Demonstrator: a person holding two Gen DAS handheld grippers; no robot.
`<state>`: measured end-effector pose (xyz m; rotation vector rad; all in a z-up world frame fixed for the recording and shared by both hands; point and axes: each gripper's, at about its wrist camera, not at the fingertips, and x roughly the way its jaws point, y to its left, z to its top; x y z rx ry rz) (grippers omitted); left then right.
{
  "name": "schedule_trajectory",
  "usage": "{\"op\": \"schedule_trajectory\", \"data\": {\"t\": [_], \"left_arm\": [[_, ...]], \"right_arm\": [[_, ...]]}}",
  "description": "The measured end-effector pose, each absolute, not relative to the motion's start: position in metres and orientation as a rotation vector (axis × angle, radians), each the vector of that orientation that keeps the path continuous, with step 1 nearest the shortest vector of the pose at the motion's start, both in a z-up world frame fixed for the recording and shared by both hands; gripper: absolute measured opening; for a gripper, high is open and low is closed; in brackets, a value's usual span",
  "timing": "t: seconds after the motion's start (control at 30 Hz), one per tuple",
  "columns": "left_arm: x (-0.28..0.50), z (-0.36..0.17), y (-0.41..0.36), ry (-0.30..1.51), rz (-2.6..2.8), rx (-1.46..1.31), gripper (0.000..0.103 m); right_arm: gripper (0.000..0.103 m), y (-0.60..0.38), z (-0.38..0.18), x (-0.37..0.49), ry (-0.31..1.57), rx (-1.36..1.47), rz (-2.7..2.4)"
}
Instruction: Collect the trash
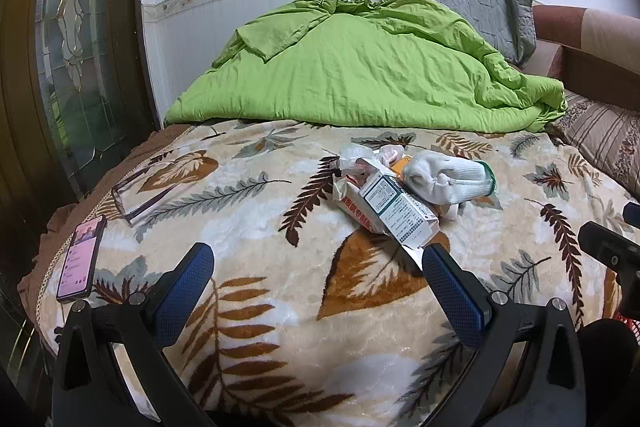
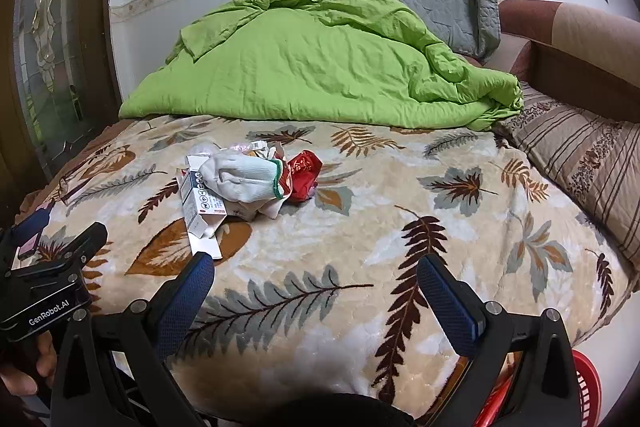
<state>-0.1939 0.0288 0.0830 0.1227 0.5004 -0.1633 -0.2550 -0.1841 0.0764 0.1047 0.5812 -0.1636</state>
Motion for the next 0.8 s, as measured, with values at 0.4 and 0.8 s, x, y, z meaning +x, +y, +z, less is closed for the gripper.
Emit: {"op": "schedule_trajectory", "data": {"t": [0.4,0.8], "left_arm": [[-0.193,0.081,0.027,0.514,-0.191,0.124,0.103],[-0.164,0.077,0.034,0.621,-0.244,-0.001,0.103]], "right_arm": [[0.103,-0.186,0.076,-0.253,0.590,0.122,-0.138],[0.089,-0.214,0.078,-0.195,0.662,0.370,0.110]]}}
